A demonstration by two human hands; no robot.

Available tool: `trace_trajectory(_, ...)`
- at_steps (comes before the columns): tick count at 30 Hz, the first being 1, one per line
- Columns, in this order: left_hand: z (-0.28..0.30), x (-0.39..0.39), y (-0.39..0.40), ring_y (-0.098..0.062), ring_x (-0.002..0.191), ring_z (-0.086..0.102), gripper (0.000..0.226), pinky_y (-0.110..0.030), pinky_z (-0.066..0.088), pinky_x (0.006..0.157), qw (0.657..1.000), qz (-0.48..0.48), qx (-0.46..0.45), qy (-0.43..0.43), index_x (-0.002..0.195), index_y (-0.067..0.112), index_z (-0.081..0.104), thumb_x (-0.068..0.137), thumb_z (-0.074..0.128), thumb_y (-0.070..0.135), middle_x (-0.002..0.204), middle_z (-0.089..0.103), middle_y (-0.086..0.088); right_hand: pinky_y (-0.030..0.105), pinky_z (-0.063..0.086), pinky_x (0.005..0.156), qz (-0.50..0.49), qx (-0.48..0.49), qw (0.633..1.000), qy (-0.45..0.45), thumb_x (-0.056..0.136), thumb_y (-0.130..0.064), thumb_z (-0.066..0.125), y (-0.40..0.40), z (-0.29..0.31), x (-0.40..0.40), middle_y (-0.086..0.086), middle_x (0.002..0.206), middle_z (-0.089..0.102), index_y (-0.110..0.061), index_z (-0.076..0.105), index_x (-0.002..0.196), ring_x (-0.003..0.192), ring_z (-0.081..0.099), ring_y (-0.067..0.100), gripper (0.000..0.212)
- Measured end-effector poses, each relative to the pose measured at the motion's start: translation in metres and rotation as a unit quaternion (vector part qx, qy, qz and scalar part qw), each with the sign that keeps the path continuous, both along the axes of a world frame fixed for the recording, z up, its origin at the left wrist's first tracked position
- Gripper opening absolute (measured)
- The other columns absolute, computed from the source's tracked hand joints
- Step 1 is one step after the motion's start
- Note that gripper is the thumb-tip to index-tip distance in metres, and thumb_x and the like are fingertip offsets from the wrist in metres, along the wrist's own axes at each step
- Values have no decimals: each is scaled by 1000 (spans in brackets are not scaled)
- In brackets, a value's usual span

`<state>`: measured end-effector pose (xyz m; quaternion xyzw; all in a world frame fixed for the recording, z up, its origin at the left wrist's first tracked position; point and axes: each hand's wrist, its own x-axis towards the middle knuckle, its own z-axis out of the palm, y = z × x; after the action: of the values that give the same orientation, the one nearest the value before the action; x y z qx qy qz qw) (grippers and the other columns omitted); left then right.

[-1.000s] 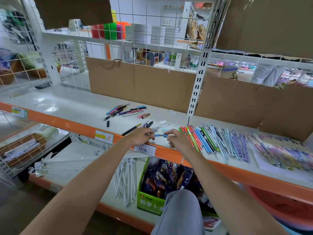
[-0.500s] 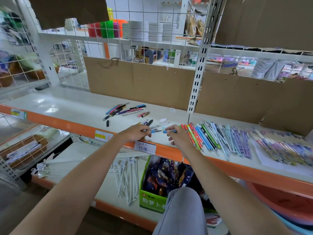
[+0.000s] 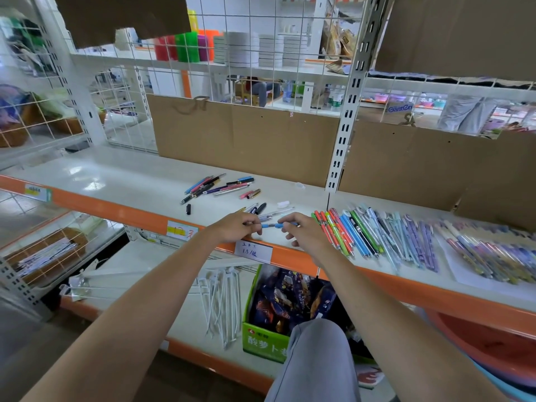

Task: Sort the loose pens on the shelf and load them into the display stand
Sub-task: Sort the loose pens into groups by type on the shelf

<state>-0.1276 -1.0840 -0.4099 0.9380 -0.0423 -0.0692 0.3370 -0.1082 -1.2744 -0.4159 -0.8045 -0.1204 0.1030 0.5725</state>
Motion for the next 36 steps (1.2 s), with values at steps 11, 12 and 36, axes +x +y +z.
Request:
trace_trajectory(11, 0, 5, -6, -8, 59, 46, 13, -17, 36, 58, 986, 25, -6, -165, 90, 10, 73, 89, 62, 16, 62, 55, 8, 19, 41, 53, -8, 67, 996, 51, 94, -5, 54, 20, 4, 7, 7, 68, 58, 1, 66, 102, 58, 49, 12, 15)
trace_trajectory(12, -1, 5, -6, -10, 62, 48, 13, -22, 37, 61, 982, 25, 2, -187, 91, 9, 74, 89, 62, 15, 65, 57, 7, 18, 39, 50, -14, 89, 993, 77, 94, -5, 55, 21, 6, 8, 7, 67, 55, 4, 65, 102, 56, 46, 12, 16)
trace_trajectory(36, -24, 35, 36, -27, 90, 58, 14, -32, 43, 78, 966, 156, 58, -199, 99, 7, 63, 92, 52, 11, 100, 62, -14, 24, 31, 49, -41, -228, 973, -21, 95, -22, 50, 12, 32, 46, 6, 71, 57, -15, 47, 67, 59, 46, 17, 29)
